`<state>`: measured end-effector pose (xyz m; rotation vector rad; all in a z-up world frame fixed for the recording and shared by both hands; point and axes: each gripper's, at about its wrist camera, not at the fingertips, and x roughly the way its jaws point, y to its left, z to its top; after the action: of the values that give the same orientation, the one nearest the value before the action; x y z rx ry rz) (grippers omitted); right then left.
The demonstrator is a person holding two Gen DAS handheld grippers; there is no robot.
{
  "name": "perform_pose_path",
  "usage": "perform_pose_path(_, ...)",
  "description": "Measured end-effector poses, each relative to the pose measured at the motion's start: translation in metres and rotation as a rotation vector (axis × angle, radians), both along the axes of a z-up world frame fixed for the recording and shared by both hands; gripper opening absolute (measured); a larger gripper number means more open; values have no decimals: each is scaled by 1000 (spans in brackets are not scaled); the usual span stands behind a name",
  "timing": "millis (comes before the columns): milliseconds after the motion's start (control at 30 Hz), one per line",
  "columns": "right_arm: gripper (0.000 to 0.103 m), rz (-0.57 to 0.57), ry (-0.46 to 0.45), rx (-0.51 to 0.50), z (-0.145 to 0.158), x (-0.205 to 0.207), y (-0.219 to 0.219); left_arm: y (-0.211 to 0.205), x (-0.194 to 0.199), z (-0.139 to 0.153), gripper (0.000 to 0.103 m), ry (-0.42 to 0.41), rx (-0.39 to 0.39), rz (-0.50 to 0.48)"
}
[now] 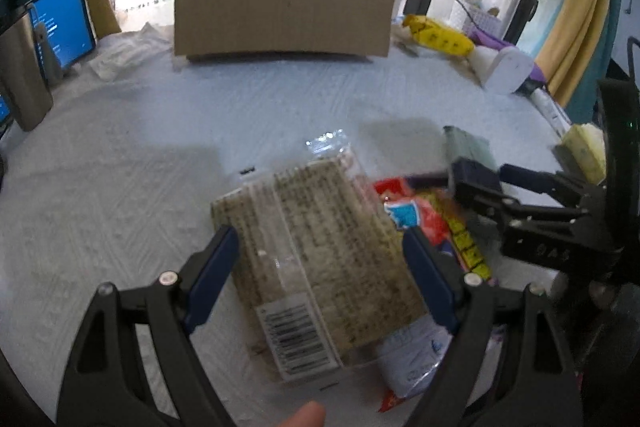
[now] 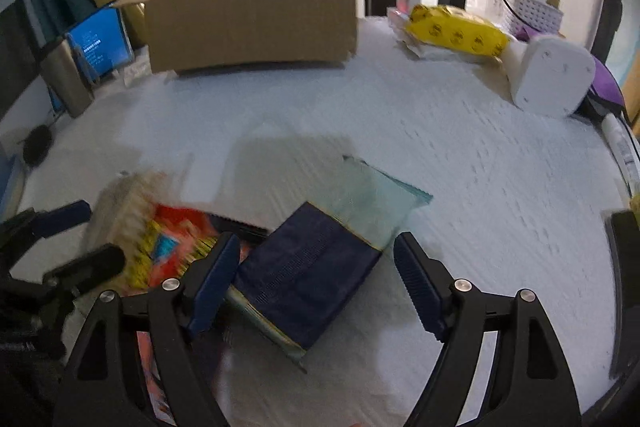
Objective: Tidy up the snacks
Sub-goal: 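Grasp the clear pastry pack with the left gripper while the right grasps the dark blue packet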
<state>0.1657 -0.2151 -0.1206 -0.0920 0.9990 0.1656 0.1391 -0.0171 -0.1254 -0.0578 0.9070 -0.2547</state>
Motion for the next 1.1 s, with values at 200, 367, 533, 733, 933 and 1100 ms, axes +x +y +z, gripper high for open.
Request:
perform_pose_path(200,85,-26,2,14,-3,-3,-28,9,-10,-2,86,-7,60,28)
perform_pose_path(367,86,-36,-14,25,-2,0,-35,25,-19,-7,90,2,116,75)
perform_pose_path(533,86,3,-23,23,-4,8,-26,45,-22,-26,99,19,124,165)
perform_pose_path(733,87,45,-21,16,-6,19,-19,44,-23,-30,102,18,127,183)
perform_pose_path(933,59,103,-39,-37,-7,16,-11,41,-22,-27,91,22,126,156)
perform_pose_path(1100,58,125,-28,13,-3,19,-13,28,-13,-15,87,1,97,108)
